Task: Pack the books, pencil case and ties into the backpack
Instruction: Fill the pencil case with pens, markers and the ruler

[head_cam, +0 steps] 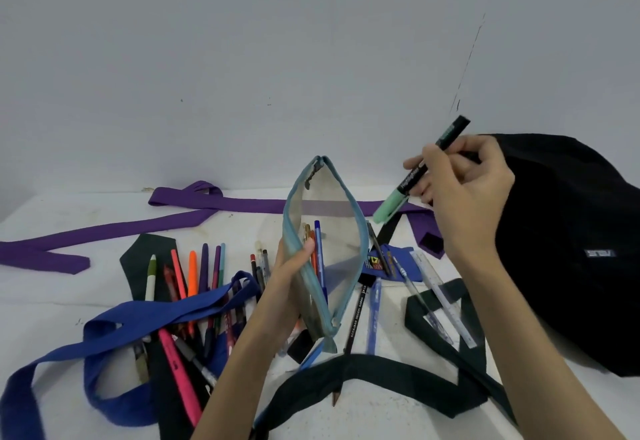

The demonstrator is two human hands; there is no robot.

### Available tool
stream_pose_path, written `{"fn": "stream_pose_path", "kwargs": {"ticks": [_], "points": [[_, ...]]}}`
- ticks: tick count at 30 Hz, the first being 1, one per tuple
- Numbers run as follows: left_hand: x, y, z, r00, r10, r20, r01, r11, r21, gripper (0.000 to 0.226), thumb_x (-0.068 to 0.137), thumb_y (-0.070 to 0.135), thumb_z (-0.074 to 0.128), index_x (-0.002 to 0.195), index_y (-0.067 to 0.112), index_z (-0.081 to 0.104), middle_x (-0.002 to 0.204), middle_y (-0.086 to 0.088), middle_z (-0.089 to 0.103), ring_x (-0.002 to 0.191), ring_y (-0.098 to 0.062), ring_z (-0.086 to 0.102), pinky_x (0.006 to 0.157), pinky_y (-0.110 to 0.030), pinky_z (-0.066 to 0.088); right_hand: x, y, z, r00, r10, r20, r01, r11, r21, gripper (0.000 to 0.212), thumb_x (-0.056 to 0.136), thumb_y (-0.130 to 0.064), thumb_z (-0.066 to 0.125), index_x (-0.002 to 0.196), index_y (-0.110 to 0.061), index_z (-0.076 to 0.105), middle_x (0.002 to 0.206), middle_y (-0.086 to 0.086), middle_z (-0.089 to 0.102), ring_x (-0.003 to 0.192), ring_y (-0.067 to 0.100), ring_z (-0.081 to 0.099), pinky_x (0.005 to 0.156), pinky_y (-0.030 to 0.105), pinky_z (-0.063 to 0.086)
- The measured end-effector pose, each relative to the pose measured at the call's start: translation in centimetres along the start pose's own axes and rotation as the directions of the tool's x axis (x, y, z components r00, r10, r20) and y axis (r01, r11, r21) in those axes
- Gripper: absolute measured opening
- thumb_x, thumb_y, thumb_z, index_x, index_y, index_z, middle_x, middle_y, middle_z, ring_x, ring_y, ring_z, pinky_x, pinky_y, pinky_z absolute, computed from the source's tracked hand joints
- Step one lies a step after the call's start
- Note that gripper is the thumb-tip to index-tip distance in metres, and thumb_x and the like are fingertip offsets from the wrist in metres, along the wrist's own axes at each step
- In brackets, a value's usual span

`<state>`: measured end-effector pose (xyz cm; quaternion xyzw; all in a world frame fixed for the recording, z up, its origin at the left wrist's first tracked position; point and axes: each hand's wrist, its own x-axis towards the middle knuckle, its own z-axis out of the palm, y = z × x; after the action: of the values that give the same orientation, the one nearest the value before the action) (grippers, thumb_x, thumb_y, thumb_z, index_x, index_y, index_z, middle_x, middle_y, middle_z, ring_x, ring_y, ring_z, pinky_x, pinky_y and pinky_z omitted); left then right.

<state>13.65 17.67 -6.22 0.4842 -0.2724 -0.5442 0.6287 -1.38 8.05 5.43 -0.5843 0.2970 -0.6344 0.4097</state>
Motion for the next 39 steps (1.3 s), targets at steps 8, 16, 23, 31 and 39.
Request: {"fn": "stream_pose_path", "kwargs": {"ticks": [8, 16, 23, 31, 39], "points": [[0.0, 0.0, 0.1, 0.999, 0.036, 0.027, -0.036, 0.999, 0.030, 0.120, 0.037, 0.075, 0.074, 0.140, 0.026, 0.038, 0.117, -0.001, 0.067, 0.102, -0.013, 0.067, 0.083, -0.034, 0.049, -2.9, 0.7, 2.8, 0.854, 0.309, 0.419, -0.123, 0.902, -0.413, 0.018, 0.083, -0.016, 0.071, 0.076, -0.009, 0.056, 0.059, 0.011, 0.068, 0.040, 0.017, 0.060, 0.042, 0.026, 0.048], [-0.1, 0.1, 0.1, 1.000, -0.003, -0.022, 0.002, 0.999, -0.048, 0.079, 0.067, 0.052, 0.063, 0.139, 0.027, 0.038, 0.130, -0.002, 0.055, 0.116, -0.021, 0.055, 0.085, -0.035, 0.048, -0.6, 0.7, 0.5, 0.958, 0.149, 0.244, -0.030, 0.900, -0.435, 0.019, 0.086, -0.020, 0.066, 0.071, -0.009, 0.066, 0.053, 0.000, 0.066, 0.035, 0.016, 0.053, 0.048, 0.023, 0.048], [0.1, -0.1, 0.0, 1.000, 0.024, -0.002, -0.024, 0.998, -0.056, 0.099, 0.052, 0.057, 0.075, 0.139, 0.028, 0.040, 0.135, -0.005, 0.052, 0.123, -0.027, 0.050, 0.104, -0.050, 0.038, -0.4, 10.1, -4.5, 0.748, 0.628, 0.215, 0.101, 0.212, -0.972, 0.019, 0.084, -0.029, 0.066, 0.082, -0.012, 0.057, 0.077, 0.004, 0.060, 0.077, 0.022, 0.063, 0.069, 0.033, 0.054], [-0.1, -0.1, 0.0, 1.000, -0.012, -0.005, 0.012, 0.998, -0.063, 0.132, 0.030, 0.063, 0.083, 0.144, 0.021, 0.031, 0.137, -0.010, 0.048, 0.123, -0.031, 0.047, 0.098, -0.048, 0.044, -1.5, 10.8, -4.7, 0.814, 0.533, 0.229, 0.058, 0.318, -0.946, 0.018, 0.090, -0.023, 0.058, 0.079, -0.010, 0.054, 0.073, 0.004, 0.056, 0.066, 0.020, 0.053, 0.061, 0.033, 0.047], [-0.3, 0.0, 0.4, 1.000, 0.003, 0.005, -0.003, 0.996, -0.085, 0.094, 0.060, 0.047, 0.070, 0.143, 0.026, 0.032, 0.132, -0.003, 0.052, 0.118, -0.023, 0.051, 0.078, -0.034, 0.047, -0.6, -1.1, 0.2, 0.977, -0.209, 0.049, 0.214, 0.963, -0.162, 0.019, 0.097, -0.021, 0.049, 0.080, -0.029, 0.044, 0.053, -0.005, 0.061, 0.040, 0.016, 0.052, 0.047, 0.032, 0.045]]}}
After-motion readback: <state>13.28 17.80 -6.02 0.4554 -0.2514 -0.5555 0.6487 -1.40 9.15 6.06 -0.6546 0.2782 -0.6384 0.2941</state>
